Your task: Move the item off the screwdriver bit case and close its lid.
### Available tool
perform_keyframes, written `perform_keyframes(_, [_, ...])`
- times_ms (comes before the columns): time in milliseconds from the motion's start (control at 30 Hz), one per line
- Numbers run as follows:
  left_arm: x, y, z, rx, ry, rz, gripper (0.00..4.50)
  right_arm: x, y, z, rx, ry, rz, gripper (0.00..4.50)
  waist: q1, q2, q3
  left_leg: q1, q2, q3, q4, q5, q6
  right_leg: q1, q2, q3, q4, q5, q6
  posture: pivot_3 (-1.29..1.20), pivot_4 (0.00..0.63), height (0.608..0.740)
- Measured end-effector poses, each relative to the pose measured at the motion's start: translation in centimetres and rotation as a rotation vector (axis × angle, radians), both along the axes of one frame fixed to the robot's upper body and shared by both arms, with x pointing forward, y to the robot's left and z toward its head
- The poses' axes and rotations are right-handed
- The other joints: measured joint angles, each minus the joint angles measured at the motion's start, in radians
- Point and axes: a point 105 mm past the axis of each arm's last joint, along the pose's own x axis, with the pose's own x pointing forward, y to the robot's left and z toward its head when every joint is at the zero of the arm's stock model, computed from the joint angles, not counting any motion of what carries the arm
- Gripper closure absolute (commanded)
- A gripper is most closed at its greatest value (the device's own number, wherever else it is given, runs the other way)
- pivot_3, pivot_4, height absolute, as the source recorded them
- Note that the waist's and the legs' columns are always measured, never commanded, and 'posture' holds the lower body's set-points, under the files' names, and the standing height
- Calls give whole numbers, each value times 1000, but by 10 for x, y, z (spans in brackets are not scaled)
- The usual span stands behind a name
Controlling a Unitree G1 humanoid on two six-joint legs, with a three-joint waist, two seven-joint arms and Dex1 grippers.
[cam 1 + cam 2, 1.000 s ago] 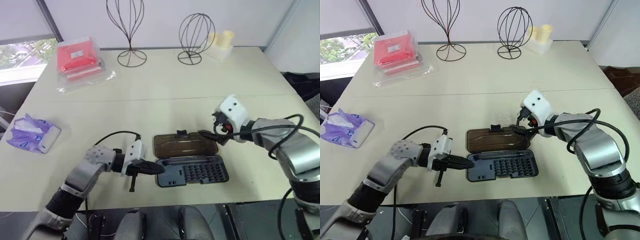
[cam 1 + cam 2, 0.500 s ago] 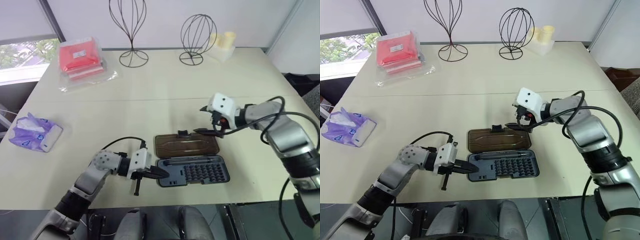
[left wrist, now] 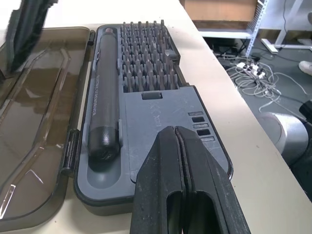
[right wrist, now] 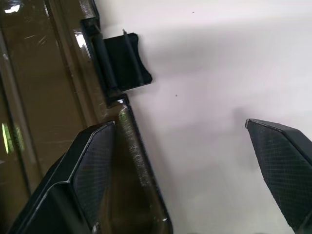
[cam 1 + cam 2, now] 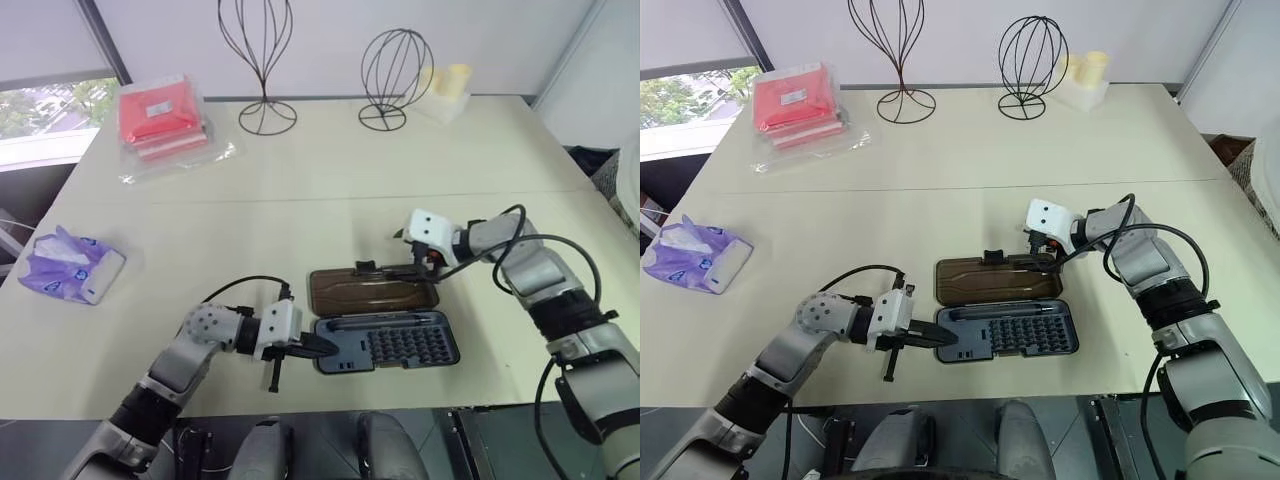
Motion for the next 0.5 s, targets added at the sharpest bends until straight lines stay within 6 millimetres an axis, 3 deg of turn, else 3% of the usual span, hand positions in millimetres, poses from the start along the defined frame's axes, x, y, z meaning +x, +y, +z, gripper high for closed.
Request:
perform_keyframes(67, [0,0,0,0,-1,2,4500,-1,4,-3,3,9,24,2232,-1,0,0,0,0,0,0,0,0,0,0,0,0,0,0,0,150,740])
perform_keyframes(500, [1,1,-1,3,-2,11,4500,-1,3,-8,-17,74,54,2232,-1,2,-3,3,0,0,0,-1,1,4,0,0,0,0,0,0,150,740])
